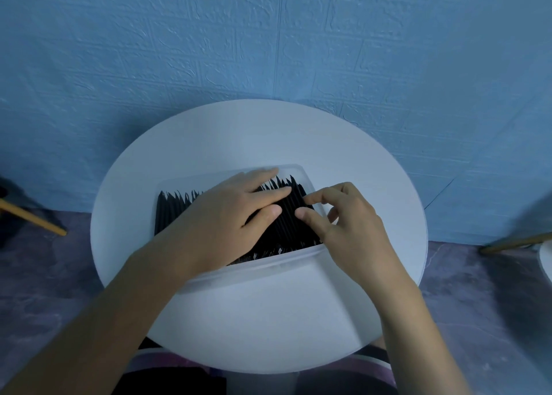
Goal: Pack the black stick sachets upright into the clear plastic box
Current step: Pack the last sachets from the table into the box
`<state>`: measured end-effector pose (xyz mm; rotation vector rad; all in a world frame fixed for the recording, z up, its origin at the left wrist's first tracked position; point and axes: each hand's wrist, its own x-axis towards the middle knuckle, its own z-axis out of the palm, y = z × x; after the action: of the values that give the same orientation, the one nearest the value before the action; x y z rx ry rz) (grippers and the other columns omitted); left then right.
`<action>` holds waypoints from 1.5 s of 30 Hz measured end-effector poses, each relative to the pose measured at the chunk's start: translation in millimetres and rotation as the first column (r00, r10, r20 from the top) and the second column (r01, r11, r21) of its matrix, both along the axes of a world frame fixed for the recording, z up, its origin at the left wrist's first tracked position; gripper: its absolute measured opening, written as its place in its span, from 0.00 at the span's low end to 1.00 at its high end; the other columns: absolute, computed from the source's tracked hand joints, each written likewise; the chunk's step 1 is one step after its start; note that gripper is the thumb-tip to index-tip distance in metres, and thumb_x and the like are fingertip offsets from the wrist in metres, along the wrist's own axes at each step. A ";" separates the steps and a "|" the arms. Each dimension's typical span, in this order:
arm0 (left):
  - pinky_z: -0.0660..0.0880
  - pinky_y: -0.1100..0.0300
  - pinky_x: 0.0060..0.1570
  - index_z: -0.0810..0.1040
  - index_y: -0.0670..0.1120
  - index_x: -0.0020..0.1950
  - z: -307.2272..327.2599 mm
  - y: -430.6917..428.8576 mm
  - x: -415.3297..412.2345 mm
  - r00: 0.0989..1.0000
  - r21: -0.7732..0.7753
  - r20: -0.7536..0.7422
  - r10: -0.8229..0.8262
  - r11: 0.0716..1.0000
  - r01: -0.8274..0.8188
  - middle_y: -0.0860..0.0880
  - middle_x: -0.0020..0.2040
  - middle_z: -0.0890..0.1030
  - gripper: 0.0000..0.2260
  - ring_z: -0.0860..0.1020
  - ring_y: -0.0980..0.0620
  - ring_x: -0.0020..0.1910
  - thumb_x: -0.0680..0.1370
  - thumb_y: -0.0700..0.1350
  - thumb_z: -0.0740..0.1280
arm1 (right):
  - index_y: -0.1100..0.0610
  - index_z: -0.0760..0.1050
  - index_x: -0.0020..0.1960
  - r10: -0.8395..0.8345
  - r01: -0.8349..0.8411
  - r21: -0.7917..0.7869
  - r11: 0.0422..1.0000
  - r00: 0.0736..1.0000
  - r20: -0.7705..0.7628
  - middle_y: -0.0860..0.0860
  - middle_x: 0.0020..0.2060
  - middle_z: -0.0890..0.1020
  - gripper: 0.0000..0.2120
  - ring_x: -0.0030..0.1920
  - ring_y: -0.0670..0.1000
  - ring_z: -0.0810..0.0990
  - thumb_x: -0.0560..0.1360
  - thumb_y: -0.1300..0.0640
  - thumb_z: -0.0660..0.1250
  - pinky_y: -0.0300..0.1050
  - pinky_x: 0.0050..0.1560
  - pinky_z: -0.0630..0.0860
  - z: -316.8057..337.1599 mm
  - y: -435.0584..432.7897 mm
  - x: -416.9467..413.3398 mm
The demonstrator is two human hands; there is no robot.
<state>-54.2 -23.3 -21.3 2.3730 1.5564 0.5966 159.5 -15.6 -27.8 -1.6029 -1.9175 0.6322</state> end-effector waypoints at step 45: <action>0.72 0.58 0.63 0.84 0.54 0.59 -4.8 37.8 -47.2 0.970 0.252 0.189 0.152 0.947 -0.197 0.58 0.59 0.82 0.12 0.78 0.55 0.60 0.80 0.51 0.63 | 0.49 0.62 0.79 0.122 -0.181 0.245 0.953 0.964 0.236 0.48 0.79 0.62 0.39 0.79 0.47 0.57 0.76 0.27 0.51 0.51 0.78 0.57 9.4 21.5 -1.4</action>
<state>-101.4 14.6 -26.1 2.3073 1.7159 1.0811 158.0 5.9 -18.4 -1.4115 -2.1971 0.2503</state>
